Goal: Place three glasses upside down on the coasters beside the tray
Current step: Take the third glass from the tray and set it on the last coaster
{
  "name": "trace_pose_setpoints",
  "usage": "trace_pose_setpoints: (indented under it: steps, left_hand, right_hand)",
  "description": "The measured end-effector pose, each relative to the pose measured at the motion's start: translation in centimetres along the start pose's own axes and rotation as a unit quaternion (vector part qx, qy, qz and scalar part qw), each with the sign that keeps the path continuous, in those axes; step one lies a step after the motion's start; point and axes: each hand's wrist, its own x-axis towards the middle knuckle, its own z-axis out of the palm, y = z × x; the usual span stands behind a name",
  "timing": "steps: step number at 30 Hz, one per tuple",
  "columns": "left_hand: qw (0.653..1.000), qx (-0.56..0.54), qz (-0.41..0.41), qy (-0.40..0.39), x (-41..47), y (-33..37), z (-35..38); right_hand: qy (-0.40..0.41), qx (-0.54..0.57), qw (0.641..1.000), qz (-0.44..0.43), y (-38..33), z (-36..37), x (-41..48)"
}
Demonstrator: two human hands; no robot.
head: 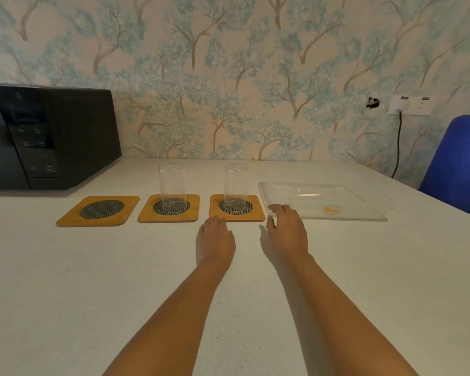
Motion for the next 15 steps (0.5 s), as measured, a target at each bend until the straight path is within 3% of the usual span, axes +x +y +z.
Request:
trace_pose_setpoints:
  steps: [8, 15]
  left_hand:
    - [0.997, -0.028, 0.046, -0.046, 0.2, 7.1, 2.9]
    - [0.997, -0.026, 0.041, -0.052, 1.2, 11.1, 5.0]
  right_hand:
    - [0.048, -0.025, 0.998, -0.015, 4.1, -5.0, 6.3]
    - [-0.040, -0.042, 0.998, 0.020, 9.8, -7.1, 11.2]
